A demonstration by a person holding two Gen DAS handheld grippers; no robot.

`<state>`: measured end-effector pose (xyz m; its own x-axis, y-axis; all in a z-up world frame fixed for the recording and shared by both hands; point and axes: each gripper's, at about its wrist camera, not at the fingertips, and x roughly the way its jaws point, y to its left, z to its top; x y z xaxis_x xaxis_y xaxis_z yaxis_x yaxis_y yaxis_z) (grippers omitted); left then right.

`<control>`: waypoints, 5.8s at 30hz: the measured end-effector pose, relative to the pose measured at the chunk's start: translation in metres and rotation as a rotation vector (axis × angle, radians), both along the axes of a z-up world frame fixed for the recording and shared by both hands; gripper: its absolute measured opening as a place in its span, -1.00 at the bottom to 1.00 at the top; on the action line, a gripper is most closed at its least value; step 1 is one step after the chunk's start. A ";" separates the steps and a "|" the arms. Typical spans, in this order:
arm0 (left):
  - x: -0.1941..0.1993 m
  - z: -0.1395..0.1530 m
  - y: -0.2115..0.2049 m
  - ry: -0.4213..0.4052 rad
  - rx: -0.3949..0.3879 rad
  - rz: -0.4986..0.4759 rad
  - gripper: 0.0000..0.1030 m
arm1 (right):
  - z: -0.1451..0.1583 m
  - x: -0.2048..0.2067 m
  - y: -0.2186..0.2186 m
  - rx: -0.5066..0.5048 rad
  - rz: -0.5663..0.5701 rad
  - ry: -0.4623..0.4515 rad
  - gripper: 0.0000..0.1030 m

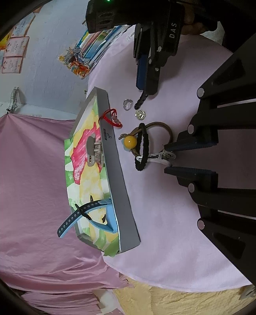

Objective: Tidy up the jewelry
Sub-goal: 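Grasp the small white clip with the left tool while the right tool grasps the black beaded bracelet, then carry the white clip with the left tool into the tray while the right tool drops the black bracelet there, then open both tools and pull them back from the tray, then grasp a small gold earring with the left tool while the right tool grasps a small silver charm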

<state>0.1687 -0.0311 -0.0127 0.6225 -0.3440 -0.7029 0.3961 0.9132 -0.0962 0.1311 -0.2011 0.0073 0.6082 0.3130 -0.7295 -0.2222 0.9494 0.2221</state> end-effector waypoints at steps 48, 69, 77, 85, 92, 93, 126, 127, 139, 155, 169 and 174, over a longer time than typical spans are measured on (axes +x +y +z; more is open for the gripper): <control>-0.025 0.041 0.015 -0.171 -0.181 0.114 -0.72 | 0.043 -0.016 -0.006 0.050 0.020 -0.175 -0.71; 0.095 0.034 -0.010 -0.074 -0.155 0.149 -0.71 | 0.031 0.112 -0.026 0.018 -0.061 -0.078 -0.71; 0.107 0.021 -0.018 0.003 -0.107 0.154 -0.70 | 0.019 0.125 -0.019 -0.007 -0.050 -0.014 -0.71; 0.109 0.016 -0.020 0.028 -0.081 0.154 -0.70 | 0.013 0.128 -0.020 -0.001 -0.054 0.013 -0.67; 0.100 0.023 -0.017 -0.004 -0.098 0.160 -0.20 | 0.030 0.105 -0.032 0.029 -0.106 -0.095 -0.27; 0.096 0.025 -0.016 -0.017 -0.112 0.160 -0.10 | 0.033 0.100 -0.034 0.031 -0.116 -0.118 -0.24; -0.056 0.045 0.033 -0.411 -0.166 0.340 0.99 | 0.064 -0.074 -0.034 -0.025 -0.256 -0.576 0.83; -0.058 0.043 0.033 -0.409 -0.164 0.343 0.99 | 0.063 -0.076 -0.033 -0.027 -0.255 -0.577 0.83; -0.070 0.022 0.035 -0.367 -0.134 0.368 0.99 | 0.041 -0.086 -0.021 -0.069 -0.224 -0.502 0.83; -0.048 0.010 0.032 -0.184 -0.077 0.299 0.99 | 0.028 -0.059 -0.023 -0.034 -0.146 -0.310 0.83; -0.029 0.000 0.015 -0.062 -0.078 0.207 0.29 | 0.017 -0.024 -0.001 -0.089 -0.021 -0.136 0.05; -0.020 -0.004 0.012 -0.022 -0.084 0.183 0.07 | 0.011 -0.011 0.000 -0.059 -0.013 -0.057 -0.12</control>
